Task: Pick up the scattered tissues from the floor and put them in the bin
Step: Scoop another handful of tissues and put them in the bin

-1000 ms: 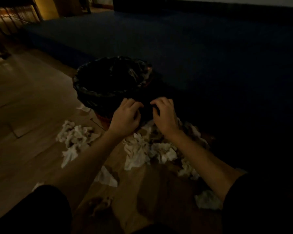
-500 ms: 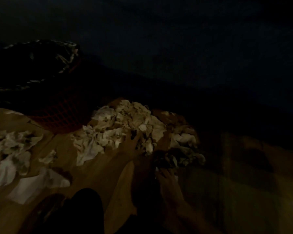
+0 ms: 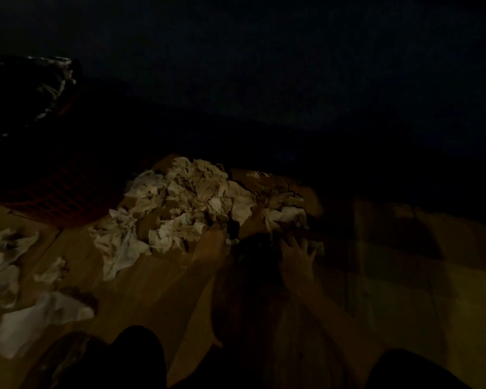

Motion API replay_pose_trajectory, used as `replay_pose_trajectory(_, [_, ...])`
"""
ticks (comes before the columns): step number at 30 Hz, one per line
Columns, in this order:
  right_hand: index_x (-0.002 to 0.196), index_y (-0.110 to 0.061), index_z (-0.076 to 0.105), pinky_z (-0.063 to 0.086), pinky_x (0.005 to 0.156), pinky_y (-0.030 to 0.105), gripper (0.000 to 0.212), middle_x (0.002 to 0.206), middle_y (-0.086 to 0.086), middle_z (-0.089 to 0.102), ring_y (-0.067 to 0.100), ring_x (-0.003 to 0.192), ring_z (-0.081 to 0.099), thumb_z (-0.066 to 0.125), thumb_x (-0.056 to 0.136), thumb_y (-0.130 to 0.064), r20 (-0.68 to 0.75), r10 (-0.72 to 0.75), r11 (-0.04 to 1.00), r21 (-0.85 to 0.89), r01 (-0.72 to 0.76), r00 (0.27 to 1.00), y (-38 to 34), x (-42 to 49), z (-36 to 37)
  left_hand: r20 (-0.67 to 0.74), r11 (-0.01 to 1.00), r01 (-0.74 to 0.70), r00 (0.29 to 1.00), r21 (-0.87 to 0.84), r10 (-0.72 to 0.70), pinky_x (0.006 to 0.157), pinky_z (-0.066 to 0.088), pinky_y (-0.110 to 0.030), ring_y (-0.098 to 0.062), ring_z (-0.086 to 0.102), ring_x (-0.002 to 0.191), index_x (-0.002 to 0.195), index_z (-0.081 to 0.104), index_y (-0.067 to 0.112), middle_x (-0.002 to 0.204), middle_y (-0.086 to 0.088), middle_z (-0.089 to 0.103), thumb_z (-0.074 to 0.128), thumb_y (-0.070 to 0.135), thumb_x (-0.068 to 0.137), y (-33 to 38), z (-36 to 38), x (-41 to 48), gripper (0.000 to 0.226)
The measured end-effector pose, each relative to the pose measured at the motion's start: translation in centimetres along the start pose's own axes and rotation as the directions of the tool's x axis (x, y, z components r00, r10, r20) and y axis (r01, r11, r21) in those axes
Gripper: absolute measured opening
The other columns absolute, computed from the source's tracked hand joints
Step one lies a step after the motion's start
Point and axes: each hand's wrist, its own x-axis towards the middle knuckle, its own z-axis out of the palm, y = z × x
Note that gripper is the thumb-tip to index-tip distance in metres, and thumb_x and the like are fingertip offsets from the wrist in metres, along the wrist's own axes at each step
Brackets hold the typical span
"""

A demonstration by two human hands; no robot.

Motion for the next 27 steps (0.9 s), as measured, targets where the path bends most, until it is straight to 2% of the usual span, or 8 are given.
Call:
replay_pose_trajectory(3, [0.117, -0.004, 0.061, 0.053, 0.079, 0.058, 0.041, 0.119, 0.022, 0.06, 0.049, 0.11, 0.053, 0.062, 0.078, 0.011, -0.123, -0.143, 0.975, 0.155, 0.162, 0.982, 0.4, -1.4, 1.9, -0.056, 0.993, -0.079, 0.996, -0.084, 0.074, 0.086, 0.052, -0.049, -0.039, 0.056, 0.104, 0.1, 0.062, -0.002, 0.116, -0.02, 0.054, 0.056, 0.007, 0.088, -0.1, 0.3, -0.6, 0.016])
replay_pose_trajectory(7, [0.113, -0.001, 0.064, 0.053, 0.085, 0.053, 0.033, 0.114, 0.025, 0.063, 0.045, 0.107, 0.058, 0.044, 0.087, -0.007, -0.178, -0.118, 0.932, 0.32, 0.171, 0.977, -0.2, 0.4, 0.9, -0.15, 0.981, -0.152, 0.98, -0.117, 0.134, 0.084, 0.05, -0.047, -0.039, 0.055, 0.104, 0.102, 0.062, 0.001, 0.117, -0.02, 0.054, 0.052, 0.006, 0.089, 1.4, -1.3, -1.0, 0.017])
replay_pose_trajectory(10, [0.107, 0.0, 0.063, 0.045, 0.09, 0.044, 0.03, 0.122, 0.025, 0.055, 0.04, 0.111, 0.052, 0.042, 0.091, -0.012, -0.269, -0.093, 0.897, 0.395, 0.198, 0.959, -1.8, 3.9, -2.5, -0.243, 0.983, -0.165, 0.96, -0.086, 0.14, 0.086, 0.048, -0.047, -0.041, 0.049, 0.115, 0.127, 0.05, 0.009, 0.132, -0.021, 0.046, 0.051, 0.008, 0.089, 3.2, -3.6, 0.2, 0.037])
replay_pose_trajectory(12, [0.106, -0.002, 0.063, 0.042, 0.093, 0.044, 0.027, 0.127, 0.02, 0.049, 0.039, 0.115, 0.045, 0.046, 0.091, -0.016, -0.262, -0.128, 0.94, 0.275, 0.201, 0.956, -2.8, 7.2, -4.6, -0.257, 0.989, -0.144, 0.958, -0.042, 0.129, 0.087, 0.05, -0.046, -0.04, 0.045, 0.123, 0.141, 0.033, 0.017, 0.145, -0.02, 0.031, 0.052, 0.006, 0.089, 4.3, -5.0, 1.6, 0.057])
replay_pose_trajectory(16, [0.132, -0.024, 0.047, 0.02, 0.11, 0.063, 0.045, 0.149, 0.009, 0.03, 0.039, 0.139, 0.019, 0.052, 0.09, -0.012, 0.027, -0.039, 0.999, 0.035, 0.038, 0.999, -1.2, 12.1, -3.5, -0.153, 0.994, -0.105, 0.983, 0.007, 0.105, 0.1, 0.043, -0.042, -0.038, 0.029, 0.137, 0.148, 0.013, 0.023, 0.156, -0.024, 0.004, 0.055, 0.003, 0.088, 5.0, -6.3, 5.5, 0.077])
replay_pose_trajectory(18, [0.141, -0.023, 0.036, 0.014, 0.114, 0.058, 0.05, 0.155, 0.009, 0.02, 0.037, 0.143, 0.012, 0.045, 0.093, -0.01, 0.106, -0.006, 0.995, 0.095, -0.004, 0.994, -0.4, 11.2, -1.9, -0.053, 0.997, -0.067, 0.996, 0.031, 0.069, 0.102, 0.041, -0.044, -0.039, 0.033, 0.134, 0.147, 0.019, 0.018, 0.154, -0.025, 0.015, 0.058, 0.011, 0.087, 4.1, -5.6, 7.5, 0.072])
replay_pose_trajectory(21, [0.141, -0.023, 0.032, 0.024, 0.109, 0.055, 0.051, 0.152, 0.011, 0.024, 0.038, 0.141, 0.014, 0.041, 0.093, -0.007, -0.011, 0.005, 0.999, 0.044, -0.005, 1.0, -0.4, 8.0, -0.1, 0.099, 0.998, -0.034, 0.994, -0.056, 0.039, 0.091, 0.046, -0.04, -0.031, 0.051, 0.111, 0.135, 0.042, 0.005, 0.125, -0.013, 0.051, 0.053, 0.016, 0.09, 2.3, -3.8, 8.6, 0.048])
replay_pose_trajectory(27, [0.124, -0.012, 0.056, 0.05, 0.087, 0.055, 0.05, 0.126, 0.019, 0.057, 0.046, 0.118, 0.046, 0.056, 0.078, 0.006, -0.132, -0.083, 0.989, 0.115, 0.098, 0.988, -1.6, 6.2, 1.3, -0.028, 0.999, 0.002, 1.0, 0.04, -0.001, 0.086, 0.051, -0.047, -0.043, 0.055, 0.108, 0.109, 0.059, -0.002, 0.118, -0.024, 0.057, 0.049, 0.003, 0.086, 1.9, -2.9, 6.4, 0.025])
